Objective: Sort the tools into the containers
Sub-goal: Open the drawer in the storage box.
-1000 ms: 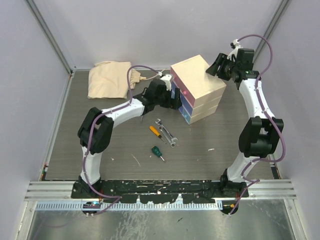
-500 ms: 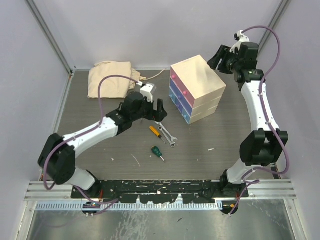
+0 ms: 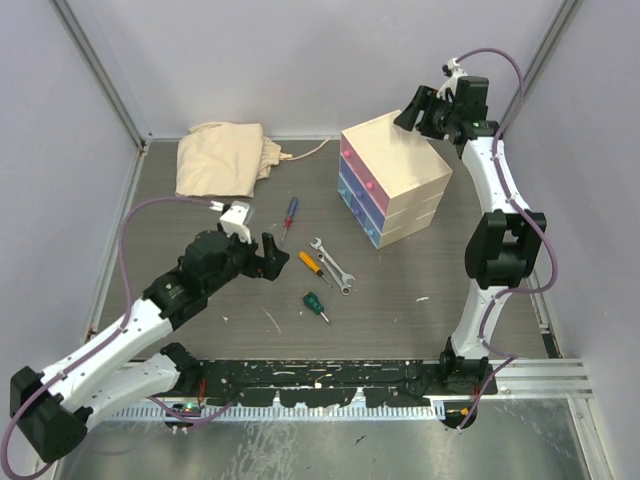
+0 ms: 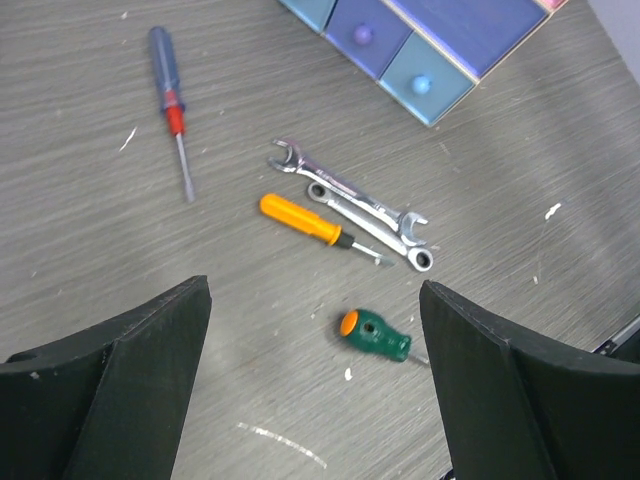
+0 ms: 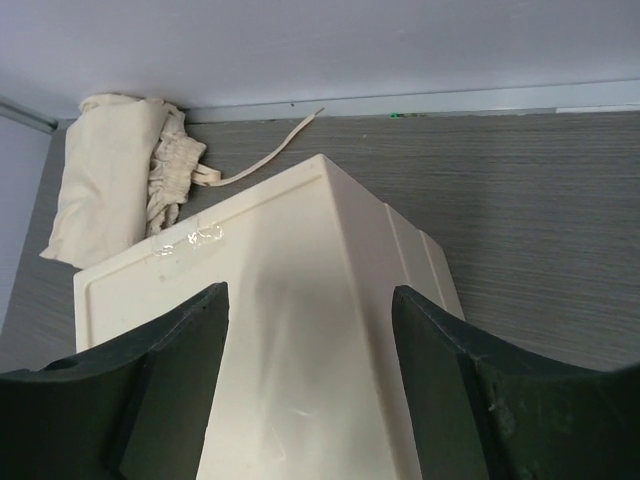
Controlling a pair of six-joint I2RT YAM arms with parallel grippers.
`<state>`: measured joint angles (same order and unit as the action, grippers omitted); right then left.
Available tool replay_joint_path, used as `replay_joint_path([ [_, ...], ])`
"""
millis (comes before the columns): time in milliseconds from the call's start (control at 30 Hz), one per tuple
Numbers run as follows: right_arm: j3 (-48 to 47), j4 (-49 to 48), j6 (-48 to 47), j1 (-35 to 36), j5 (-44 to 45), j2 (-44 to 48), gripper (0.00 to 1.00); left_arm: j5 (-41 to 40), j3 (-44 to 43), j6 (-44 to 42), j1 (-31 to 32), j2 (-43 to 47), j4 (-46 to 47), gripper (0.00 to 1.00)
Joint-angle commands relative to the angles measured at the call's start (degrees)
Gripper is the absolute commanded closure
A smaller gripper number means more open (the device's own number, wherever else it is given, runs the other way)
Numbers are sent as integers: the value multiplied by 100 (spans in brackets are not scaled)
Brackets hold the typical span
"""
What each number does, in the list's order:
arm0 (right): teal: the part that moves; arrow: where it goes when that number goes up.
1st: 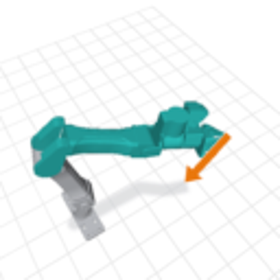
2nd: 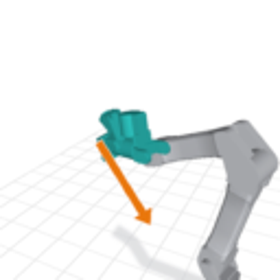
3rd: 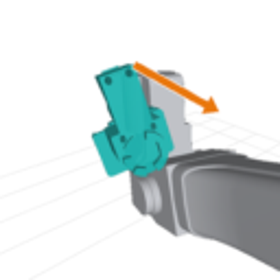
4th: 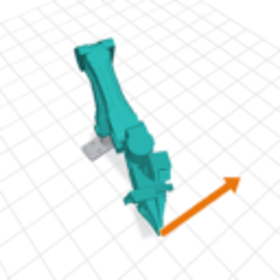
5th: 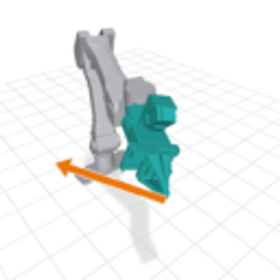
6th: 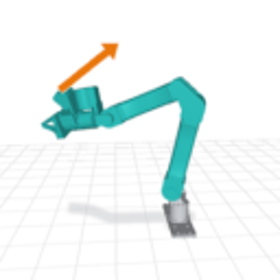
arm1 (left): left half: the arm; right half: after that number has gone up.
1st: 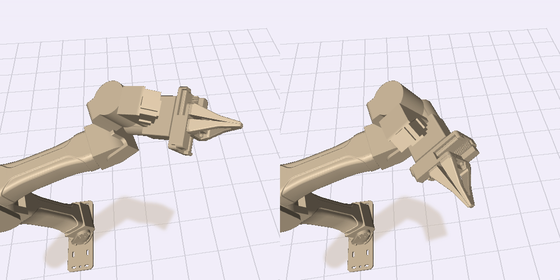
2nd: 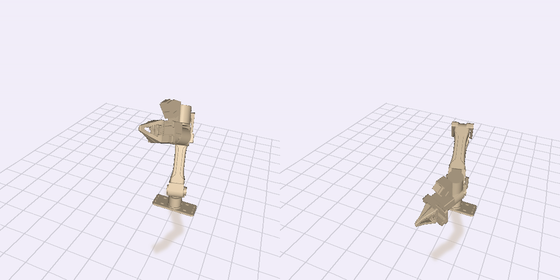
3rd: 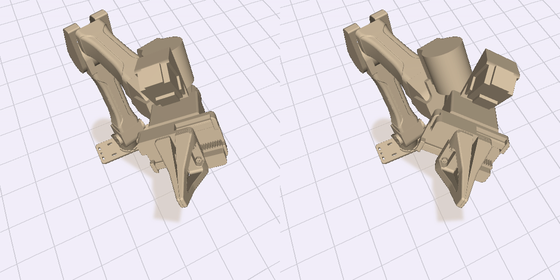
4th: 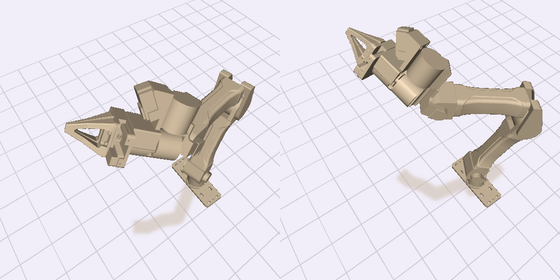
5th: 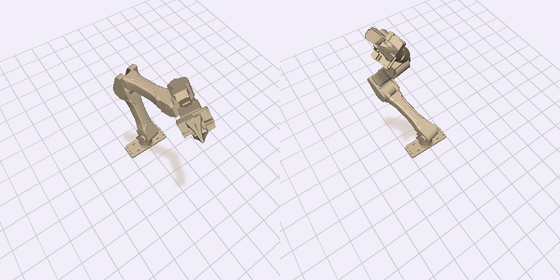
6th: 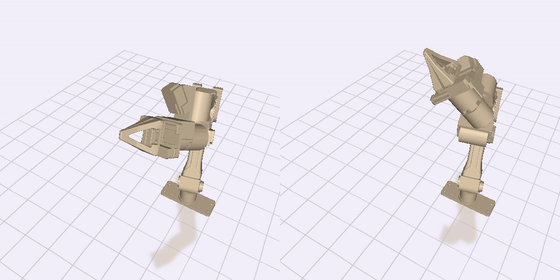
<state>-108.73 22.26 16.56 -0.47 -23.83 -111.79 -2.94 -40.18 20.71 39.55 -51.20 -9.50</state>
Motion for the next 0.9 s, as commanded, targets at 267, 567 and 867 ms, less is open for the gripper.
replay_joint_path([
  [267, -615, -248, -11, 318, -718, -435, 30, -707, 549, 115, -34, 1152, -771, 13],
  [567, 90, -354, -133, 532, -1307, -125, 32, -753, 582, 96, -38, 863, -160, 10],
  [867, 1072, -688, 84, 746, -1364, 480, 32, -764, 378, 2, -40, -248, 840, 10],
])
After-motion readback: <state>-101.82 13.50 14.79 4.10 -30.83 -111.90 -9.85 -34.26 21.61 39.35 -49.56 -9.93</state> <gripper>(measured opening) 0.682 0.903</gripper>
